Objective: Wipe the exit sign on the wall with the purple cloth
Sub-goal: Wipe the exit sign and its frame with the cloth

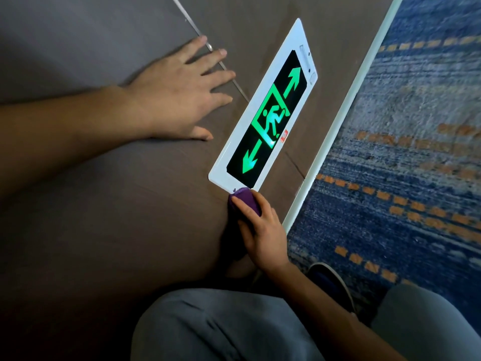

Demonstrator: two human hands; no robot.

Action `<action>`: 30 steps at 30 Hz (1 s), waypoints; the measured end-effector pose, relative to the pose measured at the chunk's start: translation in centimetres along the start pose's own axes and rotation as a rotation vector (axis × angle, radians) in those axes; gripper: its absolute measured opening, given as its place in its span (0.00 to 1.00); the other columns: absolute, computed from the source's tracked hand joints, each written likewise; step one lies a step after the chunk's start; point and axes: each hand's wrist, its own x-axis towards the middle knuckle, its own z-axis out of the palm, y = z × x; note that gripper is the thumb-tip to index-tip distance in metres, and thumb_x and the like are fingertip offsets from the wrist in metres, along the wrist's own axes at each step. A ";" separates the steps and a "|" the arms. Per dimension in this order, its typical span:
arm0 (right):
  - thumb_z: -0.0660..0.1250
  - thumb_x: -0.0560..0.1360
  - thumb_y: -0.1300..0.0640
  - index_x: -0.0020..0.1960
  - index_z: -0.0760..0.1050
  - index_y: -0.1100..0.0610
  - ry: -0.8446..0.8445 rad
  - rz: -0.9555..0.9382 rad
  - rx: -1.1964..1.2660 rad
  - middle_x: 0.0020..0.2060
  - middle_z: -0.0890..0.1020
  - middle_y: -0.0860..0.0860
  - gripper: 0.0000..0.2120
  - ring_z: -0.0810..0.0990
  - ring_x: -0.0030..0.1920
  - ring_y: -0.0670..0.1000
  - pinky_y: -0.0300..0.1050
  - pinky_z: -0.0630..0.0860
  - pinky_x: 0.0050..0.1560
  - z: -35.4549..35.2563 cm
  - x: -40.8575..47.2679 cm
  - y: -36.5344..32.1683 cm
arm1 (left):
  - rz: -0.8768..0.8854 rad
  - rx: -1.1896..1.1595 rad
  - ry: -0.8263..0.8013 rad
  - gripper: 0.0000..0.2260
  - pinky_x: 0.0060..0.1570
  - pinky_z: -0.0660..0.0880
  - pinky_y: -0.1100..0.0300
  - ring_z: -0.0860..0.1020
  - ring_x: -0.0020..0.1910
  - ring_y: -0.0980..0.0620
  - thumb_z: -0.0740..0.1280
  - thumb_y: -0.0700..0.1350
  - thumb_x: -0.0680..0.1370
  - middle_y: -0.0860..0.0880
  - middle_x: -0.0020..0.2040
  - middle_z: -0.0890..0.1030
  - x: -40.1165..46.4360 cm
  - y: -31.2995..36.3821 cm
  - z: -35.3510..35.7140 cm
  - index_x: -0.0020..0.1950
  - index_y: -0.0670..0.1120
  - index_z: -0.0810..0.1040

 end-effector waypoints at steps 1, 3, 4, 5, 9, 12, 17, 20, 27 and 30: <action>0.66 0.81 0.52 0.75 0.68 0.34 -0.012 -0.011 -0.008 0.76 0.68 0.49 0.25 0.75 0.64 0.55 0.53 0.81 0.52 -0.3 0.1 0.5 | -0.002 -0.004 -0.003 0.37 0.80 0.51 0.38 0.54 0.82 0.37 0.58 0.71 0.77 0.42 0.82 0.60 0.0 0.0 0.0 0.80 0.51 0.65; 0.67 0.80 0.53 0.74 0.70 0.35 -0.035 -0.016 -0.028 0.75 0.69 0.49 0.25 0.75 0.65 0.55 0.52 0.81 0.53 -0.9 0.2 1.3 | -0.006 -0.005 -0.007 0.37 0.80 0.51 0.38 0.54 0.82 0.37 0.57 0.71 0.77 0.42 0.82 0.60 0.0 0.0 0.1 0.80 0.52 0.65; 0.67 0.79 0.53 0.73 0.70 0.35 -0.046 -0.010 -0.035 0.75 0.70 0.48 0.25 0.75 0.65 0.55 0.52 0.81 0.53 -1.2 0.2 1.6 | -0.007 -0.004 -0.007 0.37 0.80 0.51 0.38 0.54 0.82 0.37 0.57 0.71 0.77 0.42 0.82 0.60 0.1 0.0 0.2 0.80 0.52 0.65; 0.67 0.79 0.53 0.73 0.70 0.35 -0.052 -0.004 -0.035 0.74 0.70 0.48 0.25 0.75 0.66 0.54 0.53 0.81 0.54 -1.5 0.3 1.8 | -0.008 -0.003 -0.006 0.37 0.80 0.51 0.39 0.54 0.82 0.37 0.57 0.71 0.77 0.42 0.82 0.60 0.1 0.1 0.2 0.80 0.51 0.65; 0.66 0.77 0.48 0.75 0.67 0.37 0.021 -0.013 0.023 0.73 0.70 0.46 0.27 0.75 0.67 0.50 0.51 0.81 0.56 -2.8 1.2 0.1 | 0.004 -0.002 0.003 0.36 0.79 0.51 0.38 0.54 0.82 0.37 0.57 0.71 0.77 0.42 0.82 0.61 0.2 0.1 0.2 0.79 0.53 0.65; 0.65 0.77 0.47 0.75 0.67 0.37 0.106 -0.062 0.076 0.75 0.67 0.47 0.26 0.74 0.70 0.51 0.48 0.80 0.58 -3.2 2.8 -2.8 | 0.013 0.011 0.010 0.35 0.79 0.51 0.38 0.55 0.82 0.37 0.57 0.71 0.76 0.41 0.82 0.61 0.3 0.1 0.4 0.79 0.54 0.65; 0.66 0.79 0.48 0.75 0.71 0.43 0.154 -0.061 0.016 0.75 0.69 0.51 0.24 0.74 0.69 0.54 0.50 0.79 0.54 -3.0 4.9 -5.0 | 0.017 -0.002 0.009 0.35 0.79 0.51 0.38 0.55 0.82 0.36 0.58 0.71 0.76 0.41 0.82 0.61 0.3 0.1 0.4 0.78 0.53 0.66; 0.67 0.79 0.51 0.75 0.72 0.46 0.140 -0.100 -0.037 0.72 0.71 0.55 0.24 0.75 0.66 0.57 0.52 0.82 0.49 -2.1 3.6 -3.7 | 0.023 0.015 0.006 0.35 0.79 0.51 0.38 0.54 0.82 0.36 0.57 0.70 0.77 0.40 0.82 0.60 0.3 0.2 0.5 0.79 0.53 0.65; 0.67 0.79 0.51 0.77 0.69 0.46 0.091 -0.004 -0.129 0.72 0.72 0.57 0.26 0.76 0.60 0.60 0.52 0.81 0.42 -0.4 1.6 0.9 | 0.031 0.040 0.015 0.35 0.79 0.52 0.37 0.54 0.82 0.34 0.54 0.70 0.78 0.38 0.82 0.60 0.1 0.3 0.7 0.79 0.53 0.65; 0.67 0.80 0.51 0.77 0.68 0.46 0.057 -0.004 -0.191 0.73 0.71 0.57 0.26 0.77 0.58 0.61 0.52 0.81 0.41 -0.3 1.4 2.4 | 0.030 0.053 0.010 0.35 0.79 0.52 0.37 0.54 0.82 0.34 0.54 0.71 0.77 0.38 0.82 0.60 0.2 0.4 0.6 0.79 0.53 0.65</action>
